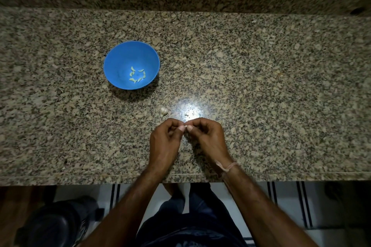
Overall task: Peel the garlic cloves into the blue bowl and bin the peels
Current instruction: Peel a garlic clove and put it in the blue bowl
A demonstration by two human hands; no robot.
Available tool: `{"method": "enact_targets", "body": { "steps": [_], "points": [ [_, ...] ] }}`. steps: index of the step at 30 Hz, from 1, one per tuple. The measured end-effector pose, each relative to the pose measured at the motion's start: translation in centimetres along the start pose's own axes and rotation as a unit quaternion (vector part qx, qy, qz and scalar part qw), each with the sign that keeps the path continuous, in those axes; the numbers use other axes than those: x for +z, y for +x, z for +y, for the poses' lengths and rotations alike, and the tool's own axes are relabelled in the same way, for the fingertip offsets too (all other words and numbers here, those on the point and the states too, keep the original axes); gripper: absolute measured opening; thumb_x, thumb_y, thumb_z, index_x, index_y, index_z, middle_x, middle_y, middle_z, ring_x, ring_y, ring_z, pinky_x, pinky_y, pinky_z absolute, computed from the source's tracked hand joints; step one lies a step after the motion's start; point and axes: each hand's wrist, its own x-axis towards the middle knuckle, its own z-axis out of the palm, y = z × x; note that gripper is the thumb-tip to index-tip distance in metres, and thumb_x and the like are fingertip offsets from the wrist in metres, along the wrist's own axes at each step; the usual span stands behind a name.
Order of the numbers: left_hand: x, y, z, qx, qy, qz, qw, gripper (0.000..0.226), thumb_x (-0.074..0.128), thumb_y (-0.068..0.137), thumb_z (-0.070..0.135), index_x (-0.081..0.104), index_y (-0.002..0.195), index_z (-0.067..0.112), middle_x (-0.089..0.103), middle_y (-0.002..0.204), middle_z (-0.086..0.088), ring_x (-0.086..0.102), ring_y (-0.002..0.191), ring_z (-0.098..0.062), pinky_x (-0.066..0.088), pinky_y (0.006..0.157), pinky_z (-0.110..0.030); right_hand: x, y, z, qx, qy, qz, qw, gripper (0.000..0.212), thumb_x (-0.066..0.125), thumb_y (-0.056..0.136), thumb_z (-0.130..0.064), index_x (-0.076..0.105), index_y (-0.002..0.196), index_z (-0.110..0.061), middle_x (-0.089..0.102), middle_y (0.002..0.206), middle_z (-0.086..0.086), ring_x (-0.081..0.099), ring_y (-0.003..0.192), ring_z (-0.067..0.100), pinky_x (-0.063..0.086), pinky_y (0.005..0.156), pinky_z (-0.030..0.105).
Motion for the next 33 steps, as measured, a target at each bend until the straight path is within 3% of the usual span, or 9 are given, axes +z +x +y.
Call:
{"method": "enact_targets", "body": {
  "steps": [2, 6, 9, 15, 22, 28, 33],
  "points": [
    [-0.08, 0.03, -0.03, 0.005, -0.005, 0.001, 1.000, 0.004, 0.070, 0.097, 0.019, 0.072, 0.098, 0.022, 0.073, 0.087, 0.013, 0.067, 0.081, 0.005, 0.051, 0.069, -0.011, 0.05, 0.01, -0.05, 0.008, 0.015, -0.010, 1.000, 0.007, 0.073, 0.095, -0.007, 0.079, 0.099, -0.007, 0.079, 0.093, 0.011, 0.076, 0.092, 0.034, 0.064, 0.083, 0.050],
    [-0.36, 0.22, -0.28, 0.016, 0.011, 0.007, 1.000, 0.005, 0.071, 0.095, 0.023, 0.075, 0.093, 0.025, 0.074, 0.083, 0.013, 0.069, 0.079, 0.000, 0.058, 0.073, -0.029, -0.07, 0.08, -0.24, 0.003, 0.011, -0.016, 1.000, 0.006, 0.076, 0.092, -0.003, 0.076, 0.098, -0.004, 0.076, 0.090, 0.016, 0.074, 0.088, 0.032, 0.064, 0.078, 0.037],
    [-0.61, 0.24, -0.29, 0.012, 0.036, 0.007, 0.999, 0.005, 0.072, 0.093, 0.026, 0.075, 0.090, 0.029, 0.073, 0.081, 0.016, 0.068, 0.080, -0.001, 0.059, 0.074, -0.034, -0.15, 0.22, -0.12, -0.021, -0.029, -0.022, 0.999, 0.007, 0.073, 0.092, 0.001, 0.072, 0.095, -0.005, 0.074, 0.091, 0.013, 0.072, 0.091, 0.032, 0.064, 0.082, 0.040],
    [-0.58, 0.30, 0.10, 0.053, 0.119, 0.025, 0.991, 0.006, 0.070, 0.096, 0.026, 0.073, 0.092, 0.028, 0.070, 0.080, 0.015, 0.064, 0.075, -0.002, 0.055, 0.066, -0.035, -0.21, 0.17, -0.56, -0.055, -0.053, -0.064, 0.995, 0.009, 0.072, 0.093, 0.002, 0.070, 0.101, -0.003, 0.072, 0.092, 0.012, 0.069, 0.081, 0.008, 0.057, 0.074, 0.022],
    [-0.46, 0.22, 0.03, 0.090, 0.175, 0.036, 0.980, 0.006, 0.069, 0.095, 0.024, 0.073, 0.092, 0.029, 0.070, 0.086, 0.012, 0.063, 0.083, -0.015, 0.053, 0.068, -0.041, -0.10, 0.18, -0.66, -0.084, -0.078, -0.049, 0.992, 0.009, 0.077, 0.091, -0.006, 0.069, 0.091, -0.009, 0.072, 0.087, 0.004, 0.070, 0.085, 0.023, 0.061, 0.078, 0.033],
    [-0.41, 0.07, 0.14, 0.092, 0.182, 0.041, 0.978, 0.008, 0.069, 0.094, 0.024, 0.071, 0.090, 0.031, 0.069, 0.084, 0.014, 0.062, 0.082, -0.013, 0.052, 0.066, -0.039, 0.04, -0.01, -0.61, -0.092, -0.086, -0.042, 0.991, 0.011, 0.076, 0.091, -0.004, 0.068, 0.090, -0.011, 0.072, 0.086, -0.002, 0.071, 0.084, 0.018, 0.060, 0.078, 0.033],
    [-0.40, -0.06, 0.21, 0.089, 0.182, 0.042, 0.978, 0.009, 0.068, 0.093, 0.024, 0.069, 0.087, 0.031, 0.068, 0.082, 0.015, 0.061, 0.080, -0.013, 0.051, 0.065, -0.039, 0.05, -0.25, -0.43, -0.095, -0.091, -0.031, 0.991, 0.011, 0.073, 0.092, -0.002, 0.068, 0.091, -0.012, 0.072, 0.086, 0.000, 0.072, 0.083, 0.021, 0.063, 0.078, 0.041]
  ]
}}
